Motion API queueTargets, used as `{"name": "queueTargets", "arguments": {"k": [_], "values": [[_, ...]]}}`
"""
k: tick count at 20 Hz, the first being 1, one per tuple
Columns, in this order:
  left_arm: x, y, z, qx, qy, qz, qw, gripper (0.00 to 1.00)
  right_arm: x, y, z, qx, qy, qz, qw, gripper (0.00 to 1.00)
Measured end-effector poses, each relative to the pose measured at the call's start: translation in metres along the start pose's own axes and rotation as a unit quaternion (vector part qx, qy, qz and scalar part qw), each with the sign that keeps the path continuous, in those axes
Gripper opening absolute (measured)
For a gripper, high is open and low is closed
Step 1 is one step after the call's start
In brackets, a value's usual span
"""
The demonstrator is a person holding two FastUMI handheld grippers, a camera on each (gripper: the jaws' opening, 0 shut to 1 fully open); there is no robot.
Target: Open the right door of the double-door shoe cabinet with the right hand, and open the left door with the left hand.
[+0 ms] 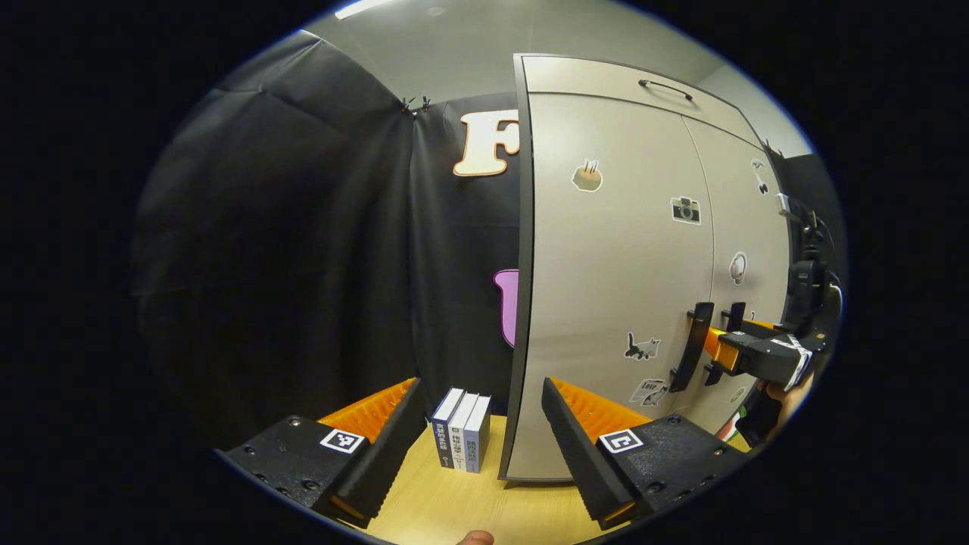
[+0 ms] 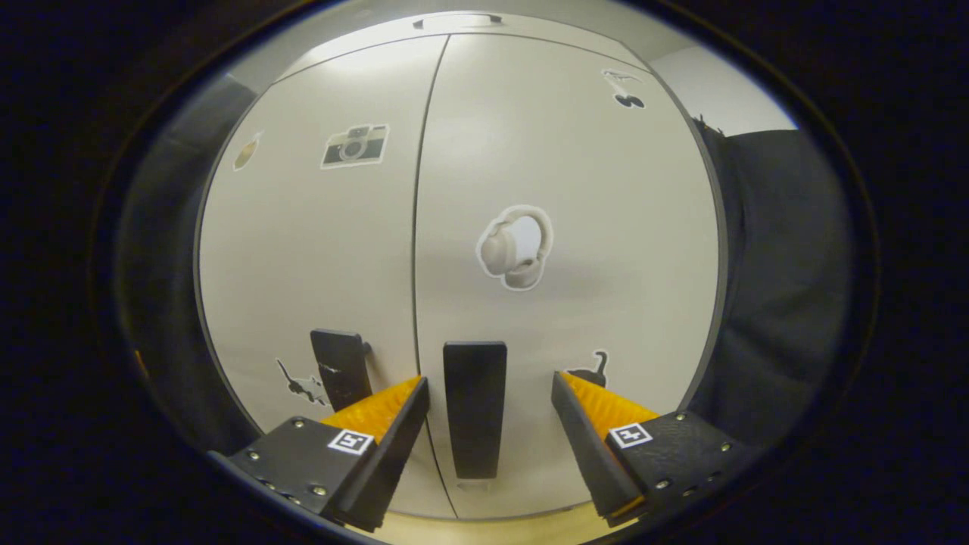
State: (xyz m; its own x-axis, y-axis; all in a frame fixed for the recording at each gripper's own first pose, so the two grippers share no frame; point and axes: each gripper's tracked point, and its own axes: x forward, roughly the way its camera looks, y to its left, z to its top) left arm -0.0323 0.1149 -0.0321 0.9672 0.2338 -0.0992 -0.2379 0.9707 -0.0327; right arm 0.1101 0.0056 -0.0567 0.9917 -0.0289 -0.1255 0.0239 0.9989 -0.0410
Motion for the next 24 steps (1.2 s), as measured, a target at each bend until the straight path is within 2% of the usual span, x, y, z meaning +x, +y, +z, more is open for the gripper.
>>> {"name": "queueTargets", "arguments": {"k": [1,3,7,10,11,14,15,17,22,23,24], "values": [[0.001,-0.001,0.0,0.0,0.0,-0.001,1.0,0.96,0.001,0.001,0.0,0.0,-0.002,0.004,1.0,0.97],[0.002,-0.005,0.0,0.0,0.001,-0.006,1.0,0.97,0.001,0.003,0.0,0.004,-0.002,0.009,1.0,0.87],[0.004,-0.013,-0.004,-0.001,0.006,-0.016,1.0,0.96,0.0,0.005,0.0,0.002,-0.005,0.01,1.0,0.86],[0.002,-0.013,-0.007,-0.002,0.012,-0.019,1.0,0.97,0.001,0.007,-0.002,0.004,0.003,0.011,1.0,0.81],[0.001,-0.013,-0.007,-0.003,0.012,-0.019,1.0,0.97,0.002,0.009,-0.001,0.007,0.005,0.013,1.0,0.75],[-0.005,-0.011,-0.007,-0.005,0.011,-0.019,1.0,0.97,-0.001,0.013,-0.004,0.012,0.014,0.023,1.0,0.74],[-0.007,-0.01,-0.007,-0.005,0.011,-0.019,1.0,0.97,-0.003,0.006,-0.006,0.023,0.013,0.013,1.0,0.61],[-0.011,-0.006,-0.006,-0.006,0.009,-0.017,1.0,0.97,0.0,0.008,-0.004,0.021,0.006,0.013,1.0,0.29],[-0.024,0.003,-0.007,-0.01,0.011,-0.008,1.0,0.97,0.002,0.008,-0.005,0.025,0.004,0.026,0.999,0.29],[-0.026,0.004,-0.007,-0.01,0.012,-0.007,1.0,0.97,0.001,0.008,-0.005,0.027,0.001,0.029,0.999,0.21],[-0.029,0.005,-0.007,-0.01,0.012,-0.007,1.0,0.97,0.0,0.008,-0.006,0.023,0.005,0.032,0.999,0.21]]}}
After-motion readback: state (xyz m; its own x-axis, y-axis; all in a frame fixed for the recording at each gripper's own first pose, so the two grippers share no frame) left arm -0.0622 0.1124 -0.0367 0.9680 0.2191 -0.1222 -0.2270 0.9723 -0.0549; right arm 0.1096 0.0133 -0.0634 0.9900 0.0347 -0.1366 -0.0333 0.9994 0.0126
